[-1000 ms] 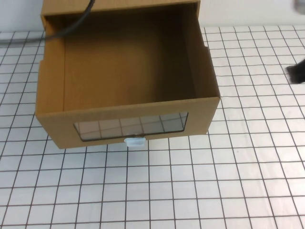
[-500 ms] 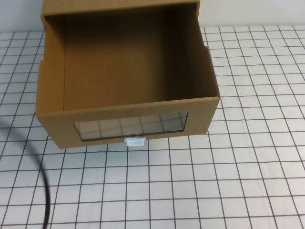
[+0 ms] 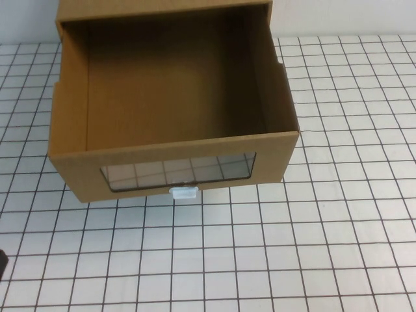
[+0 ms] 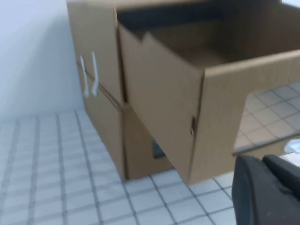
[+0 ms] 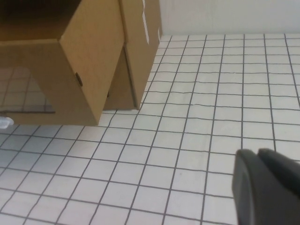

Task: Open the shoe box
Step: 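Pull the top drawer of the cardboard box fully open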

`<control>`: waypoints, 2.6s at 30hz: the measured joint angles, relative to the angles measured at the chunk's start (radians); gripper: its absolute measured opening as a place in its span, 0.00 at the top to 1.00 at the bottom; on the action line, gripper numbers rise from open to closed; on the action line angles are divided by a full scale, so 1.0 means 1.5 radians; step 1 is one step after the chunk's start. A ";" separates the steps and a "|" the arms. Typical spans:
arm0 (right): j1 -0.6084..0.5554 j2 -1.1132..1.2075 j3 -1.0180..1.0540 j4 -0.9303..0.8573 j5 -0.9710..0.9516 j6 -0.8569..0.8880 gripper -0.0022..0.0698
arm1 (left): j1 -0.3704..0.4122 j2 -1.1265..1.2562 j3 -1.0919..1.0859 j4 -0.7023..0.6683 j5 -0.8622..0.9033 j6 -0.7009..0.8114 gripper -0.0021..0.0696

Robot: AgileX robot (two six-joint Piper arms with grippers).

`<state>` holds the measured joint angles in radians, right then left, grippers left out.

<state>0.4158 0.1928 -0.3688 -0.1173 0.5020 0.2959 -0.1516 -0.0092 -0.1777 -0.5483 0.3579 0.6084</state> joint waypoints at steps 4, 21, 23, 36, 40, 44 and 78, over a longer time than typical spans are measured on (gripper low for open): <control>0.000 -0.041 0.031 0.006 -0.015 0.000 0.99 | 0.000 -0.002 0.047 -0.056 -0.052 0.000 0.97; 0.000 -0.047 0.036 0.035 -0.037 0.000 0.99 | 0.000 0.009 0.136 -0.054 -0.112 0.003 0.97; 0.000 -0.047 0.036 0.036 -0.037 0.000 0.99 | 0.000 0.009 0.136 -0.054 -0.112 0.003 0.97; 0.000 -0.047 0.037 -0.018 -0.032 0.000 0.99 | 0.000 0.009 0.136 -0.053 -0.110 0.003 0.97; -0.049 -0.047 0.079 -0.106 -0.098 0.000 0.99 | 0.000 0.009 0.136 -0.053 -0.110 0.003 0.97; -0.176 -0.049 0.162 -0.129 -0.241 0.000 0.99 | 0.000 0.009 0.136 -0.053 -0.110 0.003 0.97; -0.244 -0.134 0.262 0.108 -0.185 -0.187 0.99 | 0.000 0.009 0.137 -0.052 -0.108 0.003 0.97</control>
<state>0.0503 -0.0077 0.0242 0.0441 0.2242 0.0151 -0.1516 0.0050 0.0272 -0.6257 0.1959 0.6123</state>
